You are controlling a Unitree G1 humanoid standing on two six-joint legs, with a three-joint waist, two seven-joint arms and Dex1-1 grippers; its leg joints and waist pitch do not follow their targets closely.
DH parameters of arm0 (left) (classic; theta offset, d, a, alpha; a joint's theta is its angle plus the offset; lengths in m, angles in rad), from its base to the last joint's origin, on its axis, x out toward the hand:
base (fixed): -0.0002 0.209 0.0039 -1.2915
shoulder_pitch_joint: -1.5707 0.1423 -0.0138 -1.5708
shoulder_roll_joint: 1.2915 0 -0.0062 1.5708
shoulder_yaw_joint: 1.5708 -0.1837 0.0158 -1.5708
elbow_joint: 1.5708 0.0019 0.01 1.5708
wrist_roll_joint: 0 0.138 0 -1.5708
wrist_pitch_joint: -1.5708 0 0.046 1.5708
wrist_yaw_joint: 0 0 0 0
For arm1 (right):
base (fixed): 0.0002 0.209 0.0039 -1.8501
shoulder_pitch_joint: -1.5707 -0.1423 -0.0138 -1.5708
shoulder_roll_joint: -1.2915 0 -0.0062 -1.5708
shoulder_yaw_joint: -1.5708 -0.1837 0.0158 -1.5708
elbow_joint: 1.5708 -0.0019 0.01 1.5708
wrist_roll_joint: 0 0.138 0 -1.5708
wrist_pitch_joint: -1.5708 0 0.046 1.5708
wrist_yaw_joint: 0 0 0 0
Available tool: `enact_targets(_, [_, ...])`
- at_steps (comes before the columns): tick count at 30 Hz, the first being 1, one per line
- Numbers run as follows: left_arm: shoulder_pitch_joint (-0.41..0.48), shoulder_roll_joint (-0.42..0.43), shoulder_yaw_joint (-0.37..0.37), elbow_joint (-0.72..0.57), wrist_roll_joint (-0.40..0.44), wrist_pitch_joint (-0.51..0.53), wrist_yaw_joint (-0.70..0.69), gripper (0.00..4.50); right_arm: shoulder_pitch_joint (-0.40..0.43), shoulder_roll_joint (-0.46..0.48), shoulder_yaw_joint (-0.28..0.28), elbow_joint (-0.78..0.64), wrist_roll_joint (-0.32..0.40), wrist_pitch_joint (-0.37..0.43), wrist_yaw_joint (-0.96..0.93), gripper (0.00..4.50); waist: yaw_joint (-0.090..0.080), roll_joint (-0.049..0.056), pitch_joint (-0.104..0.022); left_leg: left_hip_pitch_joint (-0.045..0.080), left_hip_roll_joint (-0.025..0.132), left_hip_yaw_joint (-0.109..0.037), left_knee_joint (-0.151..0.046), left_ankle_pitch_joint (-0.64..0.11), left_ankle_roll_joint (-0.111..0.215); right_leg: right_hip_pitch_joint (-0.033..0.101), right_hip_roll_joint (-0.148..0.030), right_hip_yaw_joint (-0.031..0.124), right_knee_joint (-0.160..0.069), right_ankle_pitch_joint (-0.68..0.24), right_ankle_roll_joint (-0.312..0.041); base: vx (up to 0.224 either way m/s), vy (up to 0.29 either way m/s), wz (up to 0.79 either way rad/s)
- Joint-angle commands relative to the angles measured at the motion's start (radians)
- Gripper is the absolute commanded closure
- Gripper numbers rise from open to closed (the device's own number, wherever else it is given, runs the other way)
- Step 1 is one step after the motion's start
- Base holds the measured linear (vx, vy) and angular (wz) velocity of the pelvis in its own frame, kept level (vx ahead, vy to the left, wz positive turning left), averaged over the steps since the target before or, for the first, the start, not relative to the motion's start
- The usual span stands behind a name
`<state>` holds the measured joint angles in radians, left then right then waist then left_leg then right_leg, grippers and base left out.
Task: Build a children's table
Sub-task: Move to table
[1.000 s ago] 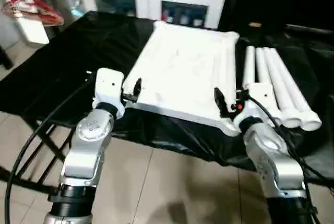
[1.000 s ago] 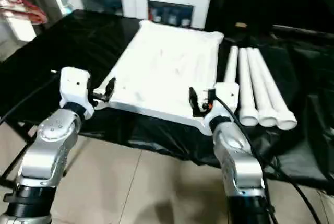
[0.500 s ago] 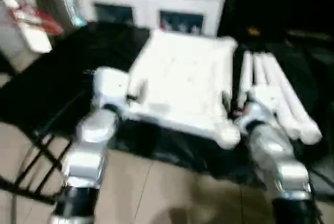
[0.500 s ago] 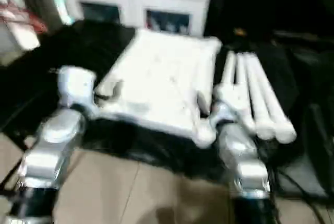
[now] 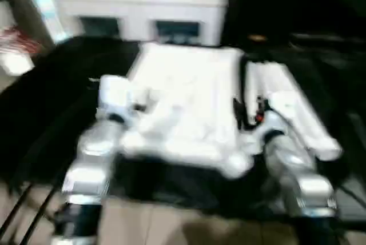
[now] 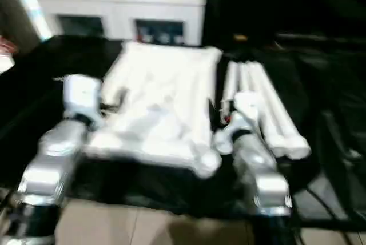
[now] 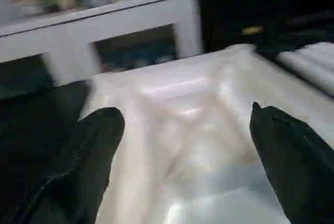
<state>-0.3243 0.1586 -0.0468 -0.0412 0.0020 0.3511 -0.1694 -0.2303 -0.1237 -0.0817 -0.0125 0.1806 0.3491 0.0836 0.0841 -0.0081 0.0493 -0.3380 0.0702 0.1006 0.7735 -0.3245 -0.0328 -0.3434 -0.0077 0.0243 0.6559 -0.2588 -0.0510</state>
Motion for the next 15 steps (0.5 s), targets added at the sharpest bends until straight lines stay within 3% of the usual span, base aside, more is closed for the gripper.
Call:
enact_targets(1, [0.006, 0.028, 0.015, 0.004, 0.004, 0.005, -0.013, 0.14, 0.000, 0.013, 0.018, -0.014, -0.006, 0.008, -0.001, 0.64, 0.021, -0.016, -0.060, -0.084, 0.018, -0.021, -0.045, 0.205, 0.021, 0.105, -0.145, 0.066, -0.133, -0.110, -0.173, 0.159, -0.060, -0.19])
enact_targets(2, [0.008, 0.034, 0.010, 0.007, 0.006, 0.001, -0.026, 0.14, 0.002, 0.013, 0.019, -0.019, -0.005, 0.009, -0.002, 0.64, 0.018, 0.022, -0.050, -0.085, 0.034, -0.023, -0.108, 0.268, 0.061, 0.086, -0.123, 0.024, -0.162, -0.219, -0.166, 0.138, -0.025, 0.00])
enact_targets(3, [0.011, 0.042, -0.001, 0.009, 0.008, -0.010, -0.048, 0.14, 0.005, 0.011, 0.019, -0.026, -0.004, 0.011, -0.002, 0.64, 0.018, 0.061, -0.051, -0.061, 0.077, -0.025, -0.174, 0.224, 0.097, 0.081, -0.119, -0.003, -0.188, -0.333, -0.112, 0.186, 0.070, -0.09])
enact_targets(4, [0.013, 0.048, -0.010, 0.010, 0.008, -0.020, -0.067, 0.14, 0.006, 0.009, 0.020, -0.031, -0.005, 0.011, 0.000, 0.64, 0.011, 0.087, -0.049, -0.042, 0.119, -0.043, -0.223, 0.127, 0.089, 0.079, -0.087, -0.040, -0.173, -0.323, -0.065, 0.186, 0.070, -0.09])
enact_targets(5, [0.014, 0.052, -0.015, 0.011, 0.008, -0.025, -0.076, 0.14, 0.007, 0.007, 0.020, -0.034, -0.004, 0.011, 0.001, 0.64, -0.038, 0.120, -0.061, 0.012, 0.201, -0.145, -0.282, -0.123, 0.156, 0.040, -0.024, -0.095, -0.009, -0.252, -0.016, 0.233, 0.119, -0.21])
enact_targets(6, [0.018, 0.059, -0.027, 0.010, 0.004, -0.039, -0.103, 0.14, 0.008, -0.003, 0.024, -0.040, -0.004, 0.012, 0.012, 0.64, -0.051, 0.102, -0.082, 0.086, 0.222, -0.182, -0.273, -0.252, 0.248, -0.027, -0.032, -0.081, 0.059, -0.182, 0.006, 0.213, 0.074, -0.01])
enact_targets(7, [0.029, 0.076, -0.049, 0.000, -0.029, -0.057, -0.172, 0.14, 0.010, -0.048, 0.041, -0.054, -0.006, 0.020, 0.072, 0.64, -0.058, 0.093, -0.086, 0.097, 0.219, -0.181, -0.256, -0.178, 0.300, -0.051, -0.040, -0.075, 0.067, -0.125, 0.027, 0.213, 0.074, -0.01])
enact_targets(8, [0.032, 0.084, -0.056, -0.003, -0.039, -0.063, -0.193, 0.14, 0.009, -0.066, 0.048, -0.059, -0.005, 0.026, 0.099, 0.64, -0.053, 0.088, -0.083, 0.085, 0.198, -0.157, -0.229, 0.071, 0.386, -0.078, -0.049, -0.065, 0.074, -0.035, 0.094, 0.162, 0.036, 0.14])
enact_targets(9, [0.034, 0.097, -0.063, -0.003, -0.041, -0.075, -0.213, 0.14, 0.009, -0.090, 0.060, -0.066, -0.003, 0.038, 0.135, 0.64, -0.051, 0.072, -0.089, 0.073, 0.182, -0.141, -0.195, 0.465, 0.458, -0.096, -0.069, -0.043, 0.051, 0.071, 0.157, 0.117, -0.009, 0.03])
enact_targets(10, [0.033, 0.111, -0.068, 0.001, -0.045, -0.075, -0.237, 0.14, 0.009, -0.113, 0.072, -0.074, 0.004, 0.056, 0.172, 0.64, -0.045, 0.069, -0.089, 0.058, 0.169, -0.126, -0.181, 0.635, 0.466, -0.100, -0.082, -0.027, 0.029, 0.136, 0.170, 0.117, -0.009, 0.03])
enact_targets(11, [0.031, 0.121, -0.070, 0.004, -0.049, -0.071, -0.254, 0.14, 0.009, -0.129, 0.080, -0.080, 0.011, 0.070, 0.197, 0.64, -0.036, 0.026, -0.097, -0.005, 0.099, -0.084, -0.131, 0.741, 0.383, -0.063, -0.127, 0.015, -0.051, 0.351, 0.164, 0.000, 0.000, 0.00])
enact_targets(12, [0.031, 0.136, -0.070, 0.005, -0.059, -0.060, -0.280, 0.14, 0.009, -0.152, 0.089, -0.092, 0.024, 0.085, 0.236, 0.64, -0.014, 0.010, -0.096, -0.096, 0.028, -0.030, -0.118, 0.565, 0.253, -0.005, -0.159, 0.024, -0.038, 0.683, 0.123, -0.035, -0.056, -0.05])
enact_targets(13, [0.032, 0.153, -0.069, 0.003, -0.074, -0.055, -0.316, 0.14, 0.010, -0.181, 0.100, -0.106, 0.037, 0.096, 0.282, 0.64, -0.013, 0.004, -0.097, -0.102, 0.034, -0.023, -0.132, 0.444, 0.198, 0.005, -0.168, 0.019, -0.037, 0.794, 0.119, -0.035, -0.056, -0.05])
enact_targets(14, [0.035, 0.171, -0.071, -0.002, -0.089, -0.053, -0.355, 0.14, 0.011, -0.203, 0.111, -0.117, 0.043, 0.101, 0.316, 0.64, -0.010, 0.006, -0.098, -0.087, 0.046, -0.018, -0.159, 0.273, 0.102, 0.018, -0.153, -0.009, -0.036, 0.803, 0.120, -0.005, -0.092, 0.03])
enact_targets(15, [0.039, 0.190, -0.074, -0.006, -0.104, -0.051, -0.393, 0.14, 0.012, -0.226, 0.124, -0.126, 0.045, 0.102, 0.351, 0.64, -0.010, 0.014, -0.096, -0.079, 0.053, -0.017, -0.167, 0.220, 0.075, 0.017, -0.146, -0.015, -0.041, 0.746, 0.115, -0.034, -0.076, 0.01])
